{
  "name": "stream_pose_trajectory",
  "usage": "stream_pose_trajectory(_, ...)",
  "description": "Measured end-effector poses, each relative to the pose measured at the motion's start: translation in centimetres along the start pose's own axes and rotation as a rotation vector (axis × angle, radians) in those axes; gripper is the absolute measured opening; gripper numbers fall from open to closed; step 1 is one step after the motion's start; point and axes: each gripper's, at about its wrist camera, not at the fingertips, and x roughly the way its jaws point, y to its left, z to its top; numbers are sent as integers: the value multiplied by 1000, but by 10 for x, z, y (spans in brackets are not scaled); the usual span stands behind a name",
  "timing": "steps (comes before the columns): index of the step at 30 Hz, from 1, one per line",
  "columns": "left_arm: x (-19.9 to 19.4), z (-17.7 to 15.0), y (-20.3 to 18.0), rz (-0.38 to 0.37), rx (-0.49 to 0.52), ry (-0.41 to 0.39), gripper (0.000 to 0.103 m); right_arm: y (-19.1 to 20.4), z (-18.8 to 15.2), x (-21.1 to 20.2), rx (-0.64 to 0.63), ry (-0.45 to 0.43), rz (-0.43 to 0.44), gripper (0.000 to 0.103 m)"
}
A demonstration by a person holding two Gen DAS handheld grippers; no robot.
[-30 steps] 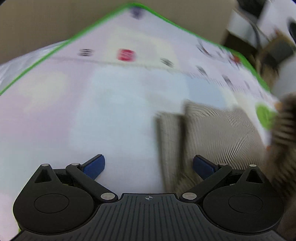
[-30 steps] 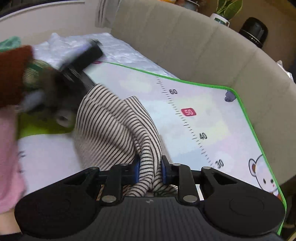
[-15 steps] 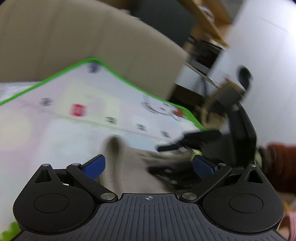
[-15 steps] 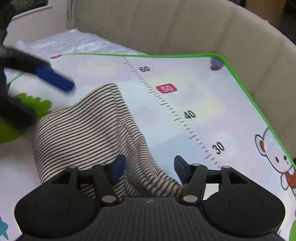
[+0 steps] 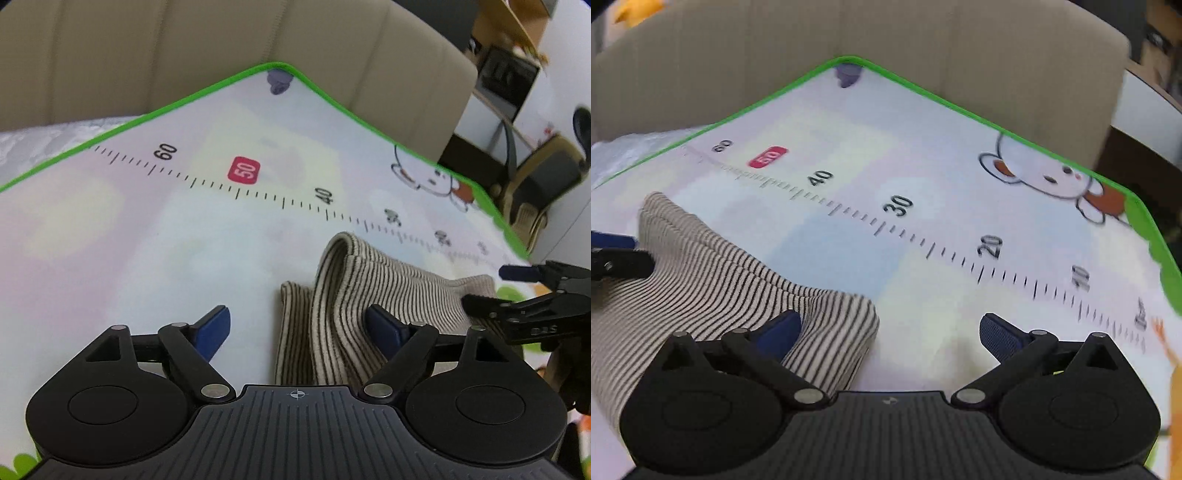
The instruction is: Fold clothes
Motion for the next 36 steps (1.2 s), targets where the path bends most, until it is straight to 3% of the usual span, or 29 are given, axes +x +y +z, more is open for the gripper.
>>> stream_pose_trajectory(5, 4, 1, -2, 31, 18, 4, 87, 5, 7, -17, 4, -16, -32, 103)
stream_pose_trajectory(12, 3, 0, 0, 53, 6, 13, 92, -2, -5, -72, 105, -121, -60, 103)
stream_pose_trajectory(19, 3, 0, -1, 49, 7, 18, 96, 23, -51, -41, -11, -26, -104, 103)
stream_pose_trajectory(25, 4, -1, 1, 61, 7, 23, 96, 29, -47, -37, -54, -25, -102, 103)
stream_pose_trajectory(30, 3, -1, 0, 62, 12, 22, 97, 25, -43, -40, -14, -14, -89, 103)
stream_pose_trajectory(36, -3, 3, 2, 74, 4, 1, 96, 16, -24, -64, 81, -144, -110, 103)
